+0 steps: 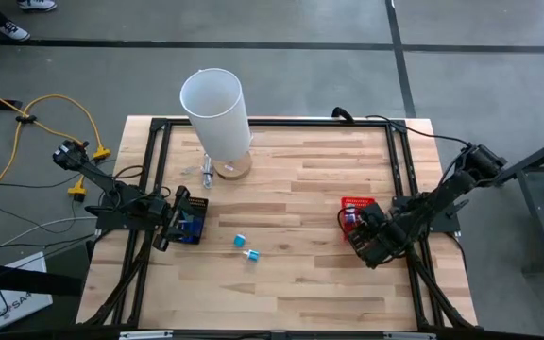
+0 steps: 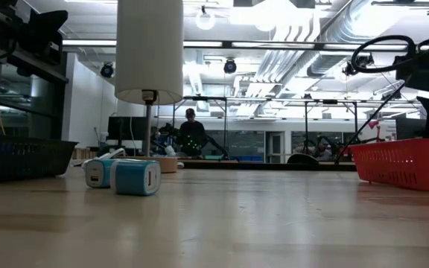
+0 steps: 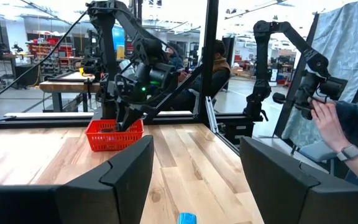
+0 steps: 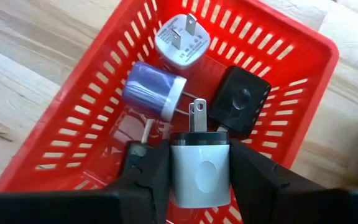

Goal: Pick & Place Office items
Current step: Put the white charger adapter into the red bin, then put the right blue charger adapter into the red bin

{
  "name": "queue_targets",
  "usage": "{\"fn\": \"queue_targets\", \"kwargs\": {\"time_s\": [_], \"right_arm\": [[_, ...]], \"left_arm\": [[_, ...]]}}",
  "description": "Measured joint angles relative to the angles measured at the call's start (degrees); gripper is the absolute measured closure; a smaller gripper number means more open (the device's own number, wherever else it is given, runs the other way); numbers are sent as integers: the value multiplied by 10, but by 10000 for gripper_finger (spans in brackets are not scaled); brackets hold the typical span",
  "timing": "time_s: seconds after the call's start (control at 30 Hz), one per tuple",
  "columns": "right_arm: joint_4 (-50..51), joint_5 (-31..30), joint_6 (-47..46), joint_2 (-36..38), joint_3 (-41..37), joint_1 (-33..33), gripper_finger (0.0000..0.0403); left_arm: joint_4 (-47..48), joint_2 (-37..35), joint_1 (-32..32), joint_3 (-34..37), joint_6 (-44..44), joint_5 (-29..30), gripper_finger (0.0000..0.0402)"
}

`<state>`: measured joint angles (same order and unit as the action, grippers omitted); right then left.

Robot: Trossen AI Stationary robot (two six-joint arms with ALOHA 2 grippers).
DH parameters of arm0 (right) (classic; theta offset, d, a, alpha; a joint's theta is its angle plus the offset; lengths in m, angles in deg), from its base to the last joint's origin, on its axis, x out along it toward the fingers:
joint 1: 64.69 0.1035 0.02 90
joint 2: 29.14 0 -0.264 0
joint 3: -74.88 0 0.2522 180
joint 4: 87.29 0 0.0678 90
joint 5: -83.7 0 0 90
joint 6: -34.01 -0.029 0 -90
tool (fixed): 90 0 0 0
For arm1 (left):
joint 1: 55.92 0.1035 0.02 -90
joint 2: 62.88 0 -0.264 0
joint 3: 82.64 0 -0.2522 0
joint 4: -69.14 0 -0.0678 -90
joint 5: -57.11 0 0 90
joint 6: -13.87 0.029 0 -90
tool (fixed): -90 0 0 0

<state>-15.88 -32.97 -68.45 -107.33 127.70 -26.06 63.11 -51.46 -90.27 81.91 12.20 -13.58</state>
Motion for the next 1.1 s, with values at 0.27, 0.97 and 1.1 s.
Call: {"fn": "queue_targets", "kwargs": {"time_s": [0.27, 0.97, 1.1], "right_arm": [[-9, 1, 0, 0, -5, 0, 275], [-9, -5, 6, 0, -5, 0, 186], [-9, -4, 6, 0, -5, 0, 190]], "left_arm": [[0, 0, 0, 0, 0, 0, 169], [0, 0, 0, 0, 0, 0, 169], [0, 0, 0, 0, 0, 0, 169]]}}
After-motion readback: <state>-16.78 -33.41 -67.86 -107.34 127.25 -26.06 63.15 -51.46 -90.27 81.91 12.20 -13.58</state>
